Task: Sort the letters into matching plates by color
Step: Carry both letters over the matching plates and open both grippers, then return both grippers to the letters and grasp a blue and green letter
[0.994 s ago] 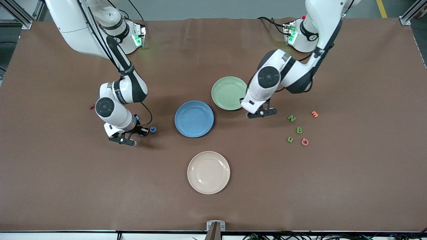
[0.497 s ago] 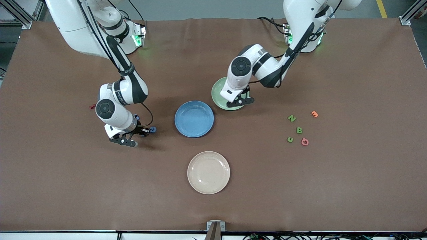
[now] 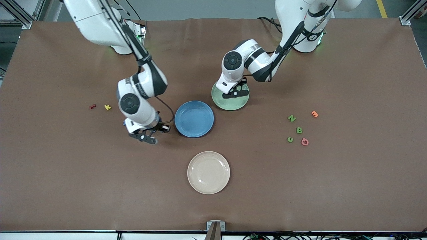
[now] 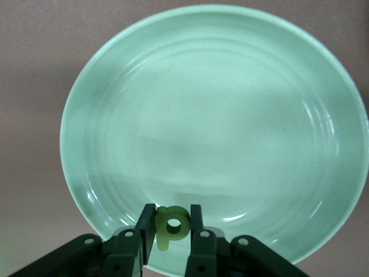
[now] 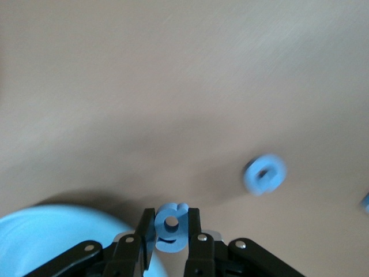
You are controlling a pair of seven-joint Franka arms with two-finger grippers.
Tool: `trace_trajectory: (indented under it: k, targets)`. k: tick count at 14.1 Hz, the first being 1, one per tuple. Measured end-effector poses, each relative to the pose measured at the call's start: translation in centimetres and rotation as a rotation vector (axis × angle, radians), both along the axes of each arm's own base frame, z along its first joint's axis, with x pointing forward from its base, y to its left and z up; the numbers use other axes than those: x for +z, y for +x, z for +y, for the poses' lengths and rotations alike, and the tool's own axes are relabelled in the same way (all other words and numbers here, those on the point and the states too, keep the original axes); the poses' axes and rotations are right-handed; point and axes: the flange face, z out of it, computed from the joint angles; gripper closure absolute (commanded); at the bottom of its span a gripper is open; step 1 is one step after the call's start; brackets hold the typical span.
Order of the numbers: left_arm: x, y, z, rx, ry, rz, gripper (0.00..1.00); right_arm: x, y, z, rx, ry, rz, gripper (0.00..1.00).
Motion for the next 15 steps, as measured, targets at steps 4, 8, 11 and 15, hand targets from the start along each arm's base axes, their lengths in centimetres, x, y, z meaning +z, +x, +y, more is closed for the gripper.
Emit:
trace_trajectory:
  k: [4, 8, 11, 15]
  targets:
    - [0.2, 0.2, 0.1, 0.004, -0.004, -0.006, 0.0, 0.5, -3.8, 6.6, -0.06, 0.001, -0.006, 1.0]
    - [2.5, 2.7, 1.2, 0.038, -0.027, -0.042, 0.0, 0.6, -6.4, 10.3, -0.094, 0.003, -0.01, 1.0]
    - [5.7, 6.8, 4.9, 0.018, -0.042, -0.064, 0.0, -0.2, -7.1, 11.4, -0.102, 0.01, -0.022, 0.96]
    - [8.1, 11.5, 10.2, 0.017, -0.067, -0.096, 0.0, -2.1, -7.0, 11.3, -0.106, 0.0, -0.021, 0.0]
